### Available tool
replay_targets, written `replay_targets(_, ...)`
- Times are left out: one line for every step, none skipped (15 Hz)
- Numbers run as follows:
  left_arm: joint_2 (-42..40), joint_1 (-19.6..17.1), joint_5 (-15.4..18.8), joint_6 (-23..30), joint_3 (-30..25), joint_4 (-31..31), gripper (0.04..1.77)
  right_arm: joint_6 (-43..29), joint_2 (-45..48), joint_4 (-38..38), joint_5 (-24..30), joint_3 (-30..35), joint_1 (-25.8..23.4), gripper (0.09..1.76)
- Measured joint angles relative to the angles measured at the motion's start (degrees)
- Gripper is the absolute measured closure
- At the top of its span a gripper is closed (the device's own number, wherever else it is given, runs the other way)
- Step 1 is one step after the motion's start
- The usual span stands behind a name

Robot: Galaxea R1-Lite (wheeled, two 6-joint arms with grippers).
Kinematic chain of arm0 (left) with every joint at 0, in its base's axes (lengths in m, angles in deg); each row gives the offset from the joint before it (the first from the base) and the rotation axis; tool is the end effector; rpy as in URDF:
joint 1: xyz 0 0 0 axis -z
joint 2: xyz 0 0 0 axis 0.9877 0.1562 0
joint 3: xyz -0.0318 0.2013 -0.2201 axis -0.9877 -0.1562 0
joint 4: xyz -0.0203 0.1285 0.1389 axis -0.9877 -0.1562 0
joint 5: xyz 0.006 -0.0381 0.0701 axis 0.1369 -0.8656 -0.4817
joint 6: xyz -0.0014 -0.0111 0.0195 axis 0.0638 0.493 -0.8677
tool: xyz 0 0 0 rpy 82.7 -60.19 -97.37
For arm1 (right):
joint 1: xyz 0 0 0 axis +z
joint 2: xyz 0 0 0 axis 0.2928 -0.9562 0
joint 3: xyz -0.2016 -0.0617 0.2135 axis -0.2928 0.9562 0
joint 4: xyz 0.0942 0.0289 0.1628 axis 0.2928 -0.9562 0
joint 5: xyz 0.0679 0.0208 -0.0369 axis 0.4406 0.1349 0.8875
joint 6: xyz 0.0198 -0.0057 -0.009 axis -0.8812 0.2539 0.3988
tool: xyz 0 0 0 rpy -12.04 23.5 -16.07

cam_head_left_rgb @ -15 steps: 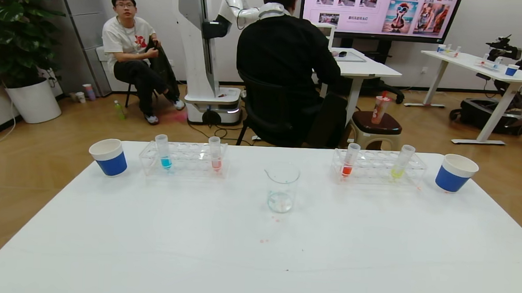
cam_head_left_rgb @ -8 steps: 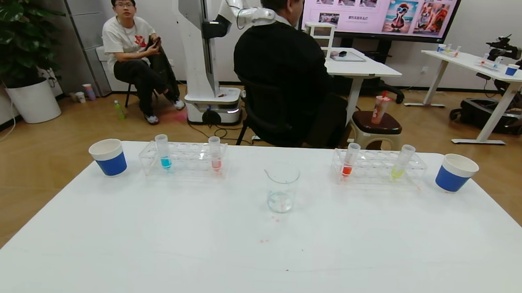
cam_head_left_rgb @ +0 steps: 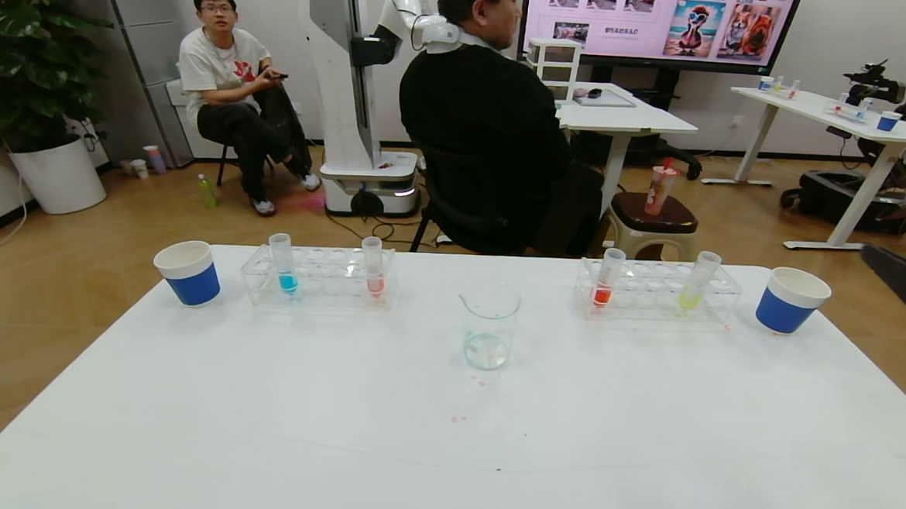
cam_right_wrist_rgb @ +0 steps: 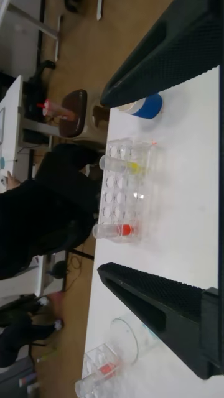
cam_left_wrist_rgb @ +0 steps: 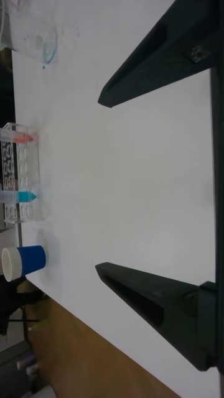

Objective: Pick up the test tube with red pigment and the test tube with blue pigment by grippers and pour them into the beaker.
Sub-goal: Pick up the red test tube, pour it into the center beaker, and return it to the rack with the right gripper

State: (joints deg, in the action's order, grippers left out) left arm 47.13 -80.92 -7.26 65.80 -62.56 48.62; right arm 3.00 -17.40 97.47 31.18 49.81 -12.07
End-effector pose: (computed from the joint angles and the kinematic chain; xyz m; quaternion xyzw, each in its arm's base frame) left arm -0.0229 -0.0002 0.0755 0.0228 -0.0013 -0.0077 0.9997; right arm 0.1527 0.0138 0.2440 -0.0032 -0.0249 0.0530 0.9983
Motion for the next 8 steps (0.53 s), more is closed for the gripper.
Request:
replay_targets(0.0, 0.0, 0.0, 0.0, 0.0, 0.0, 0.07, 0.0, -3.6, 3.0, -0.2, -0.1, 1.1, 0.11)
replay_targets(0.0, 0.0, 0.0, 0.0, 0.0, 0.0, 0.07, 0.0, -7.1, 5.4, -0.5, -0.2, 2.5, 0.11)
replay_targets(0.0, 0.0, 0.0, 0.0, 0.0, 0.0, 0.07, -0.1, -10.2, 6.9, -1.2, -0.5, 4.0, 0.11)
replay_targets(0.0, 0.0, 0.0, 0.0, 0.0, 0.0, 0.07, -0.5, -13.0, 8.2, -2.4, -1.0, 5.5, 0.11)
replay_targets(0.0, 0.0, 0.0, 0.0, 0.0, 0.0, 0.07, -1.3, -15.9, 9.6, -4.2, -1.8, 7.1, 0.11)
replay_targets(0.0, 0.0, 0.0, 0.0, 0.0, 0.0, 0.07, -2.2, -18.4, 11.1, -5.6, -2.6, 8.4, 0.11)
replay_targets(0.0, 0.0, 0.0, 0.0, 0.0, 0.0, 0.07, -2.8, -20.7, 12.6, -6.7, -3.1, 9.4, 0.11)
replay_targets(0.0, 0.0, 0.0, 0.0, 0.0, 0.0, 0.07, -3.2, -23.2, 14.3, -7.5, -3.5, 10.3, 0.11)
